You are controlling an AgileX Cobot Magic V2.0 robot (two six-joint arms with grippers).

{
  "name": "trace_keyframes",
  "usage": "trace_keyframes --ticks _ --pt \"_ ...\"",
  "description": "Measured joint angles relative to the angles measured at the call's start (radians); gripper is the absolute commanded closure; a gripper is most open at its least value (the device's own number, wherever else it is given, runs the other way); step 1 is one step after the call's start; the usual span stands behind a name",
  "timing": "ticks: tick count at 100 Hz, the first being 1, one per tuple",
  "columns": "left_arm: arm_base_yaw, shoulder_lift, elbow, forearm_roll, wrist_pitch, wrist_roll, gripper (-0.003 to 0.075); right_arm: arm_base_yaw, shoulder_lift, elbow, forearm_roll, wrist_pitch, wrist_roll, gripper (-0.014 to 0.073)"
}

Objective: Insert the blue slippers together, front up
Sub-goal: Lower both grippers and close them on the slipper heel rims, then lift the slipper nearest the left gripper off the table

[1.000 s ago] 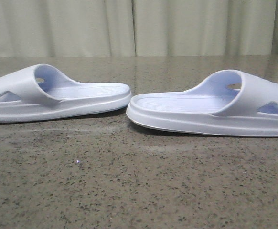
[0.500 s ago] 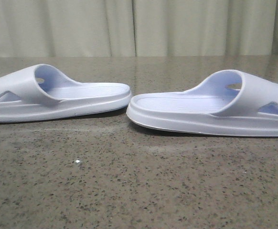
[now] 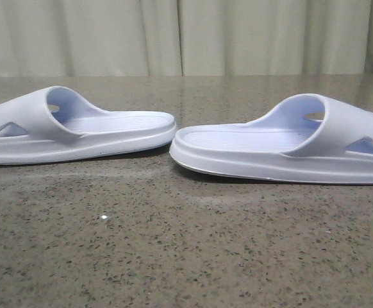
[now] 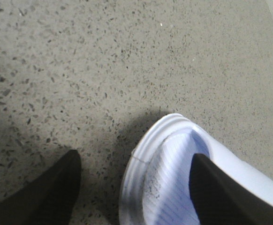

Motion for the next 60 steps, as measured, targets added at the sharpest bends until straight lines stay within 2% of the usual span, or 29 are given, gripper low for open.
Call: trace_keyframes --ticks 32,60 --pt "-0.003 0.039 -0.015 -0.026 -0.004 0.000 0.0286 0.000 0.000 0.000 0.000 -0.017 0.000 0.0274" --pt "-0.108 0.106 -0.069 -0.026 -0.057 0.007 0.0302 0.000 0.000 0.000 0.000 -0.019 0.000 0.0274"
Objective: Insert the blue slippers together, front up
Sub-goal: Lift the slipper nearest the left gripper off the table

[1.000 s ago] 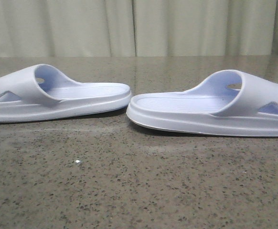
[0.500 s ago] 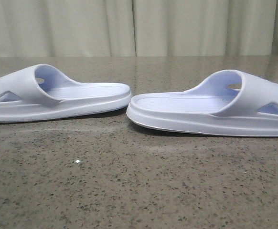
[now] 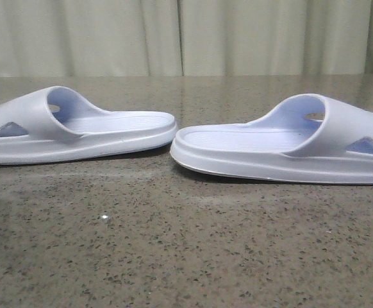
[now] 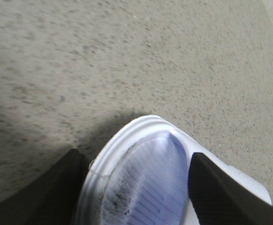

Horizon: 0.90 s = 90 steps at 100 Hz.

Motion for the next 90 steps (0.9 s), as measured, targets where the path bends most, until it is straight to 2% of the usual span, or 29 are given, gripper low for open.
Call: trace_keyframes --ticks 18,49,90 --pt "-0.013 0.044 -0.018 -0.006 -0.007 0.000 0.0393 0.000 0.000 0.000 0.000 0.000 0.000 0.0274" --pt "-0.013 0.061 -0.020 0.002 -0.015 -0.007 0.0706 0.000 0.000 0.000 0.000 0.000 0.000 0.0274" --pt "-0.016 0.040 -0.016 0.013 0.008 -0.007 0.0704 0.000 0.000 0.000 0.000 -0.002 0.000 0.0274"
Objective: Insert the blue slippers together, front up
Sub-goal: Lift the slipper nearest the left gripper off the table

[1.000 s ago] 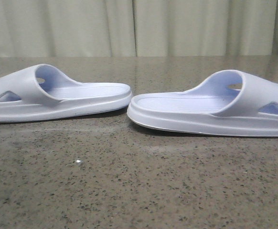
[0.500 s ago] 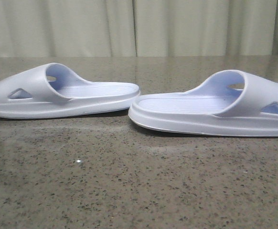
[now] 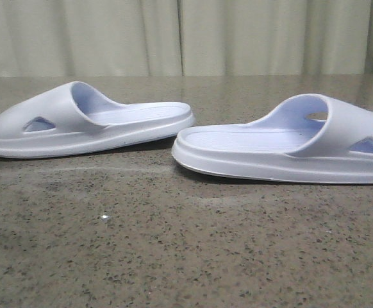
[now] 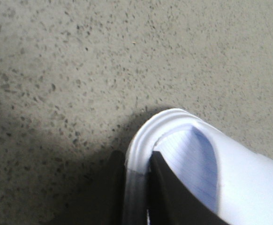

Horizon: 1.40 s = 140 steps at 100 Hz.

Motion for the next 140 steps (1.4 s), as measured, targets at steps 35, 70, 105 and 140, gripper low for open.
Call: trace_keyframes --ticks 35,70,105,140 --pt "-0.004 -0.230 0.009 0.004 0.027 0.000 0.0704 0.000 0.000 0.000 0.000 0.000 0.000 0.0274" --pt "-0.004 -0.430 0.013 -0.027 0.044 0.000 0.0704 0.000 0.053 0.000 0.001 0.006 0.000 0.0274" --pt "-0.004 -0.469 0.015 -0.030 0.076 0.000 0.0704 0.000 0.336 0.000 0.207 -0.009 0.000 0.0274" --pt "-0.004 -0.469 0.015 -0.030 0.097 0.000 0.0704 0.000 0.519 0.000 0.315 -0.102 0.000 0.0274"
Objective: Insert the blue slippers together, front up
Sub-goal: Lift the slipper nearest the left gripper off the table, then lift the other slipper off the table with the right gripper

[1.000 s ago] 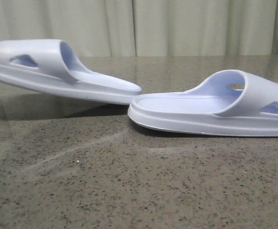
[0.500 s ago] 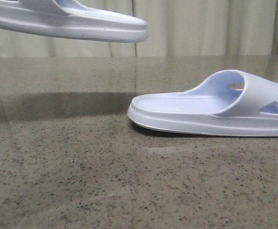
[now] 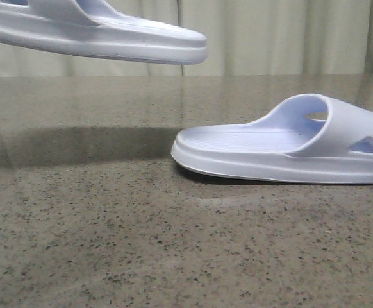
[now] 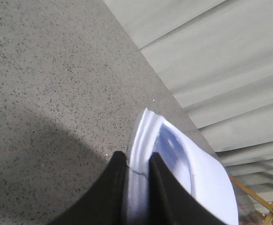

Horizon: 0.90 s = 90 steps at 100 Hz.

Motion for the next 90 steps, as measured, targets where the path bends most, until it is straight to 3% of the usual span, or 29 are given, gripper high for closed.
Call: trace_keyframes --ticks 90 --pt "0.000 0.000 0.000 0.000 0.007 0.000 0.0704 0.000 0.151 -0.014 0.092 -0.086 0.002 0.0275"
